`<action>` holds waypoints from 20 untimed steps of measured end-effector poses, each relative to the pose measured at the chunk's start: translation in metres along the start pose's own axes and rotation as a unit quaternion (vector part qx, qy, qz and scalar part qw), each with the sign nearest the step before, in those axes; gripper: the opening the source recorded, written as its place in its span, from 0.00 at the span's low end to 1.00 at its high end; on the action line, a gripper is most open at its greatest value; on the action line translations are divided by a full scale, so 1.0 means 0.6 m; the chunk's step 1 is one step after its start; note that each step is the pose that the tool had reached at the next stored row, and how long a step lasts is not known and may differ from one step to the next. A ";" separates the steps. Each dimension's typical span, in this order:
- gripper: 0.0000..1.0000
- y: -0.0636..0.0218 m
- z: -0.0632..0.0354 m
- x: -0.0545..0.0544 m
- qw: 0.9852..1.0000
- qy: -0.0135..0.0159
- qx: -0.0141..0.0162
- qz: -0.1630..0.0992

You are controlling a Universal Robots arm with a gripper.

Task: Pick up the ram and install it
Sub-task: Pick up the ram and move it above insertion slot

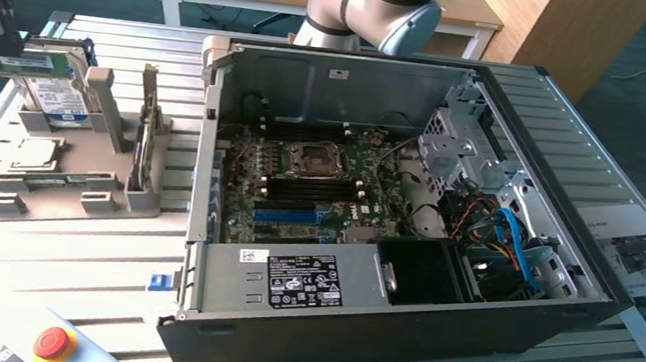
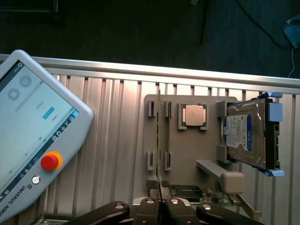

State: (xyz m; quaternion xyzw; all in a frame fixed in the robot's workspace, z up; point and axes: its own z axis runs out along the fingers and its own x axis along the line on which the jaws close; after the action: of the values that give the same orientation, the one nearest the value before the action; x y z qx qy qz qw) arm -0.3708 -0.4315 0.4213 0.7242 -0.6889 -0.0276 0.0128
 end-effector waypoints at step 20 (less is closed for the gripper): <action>0.11 -0.124 -0.008 0.014 1.000 -0.001 -0.014 0.000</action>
State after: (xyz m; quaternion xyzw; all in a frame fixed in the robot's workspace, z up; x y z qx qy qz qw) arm -0.2962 -0.4362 0.4214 0.7238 -0.6887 -0.0375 0.0223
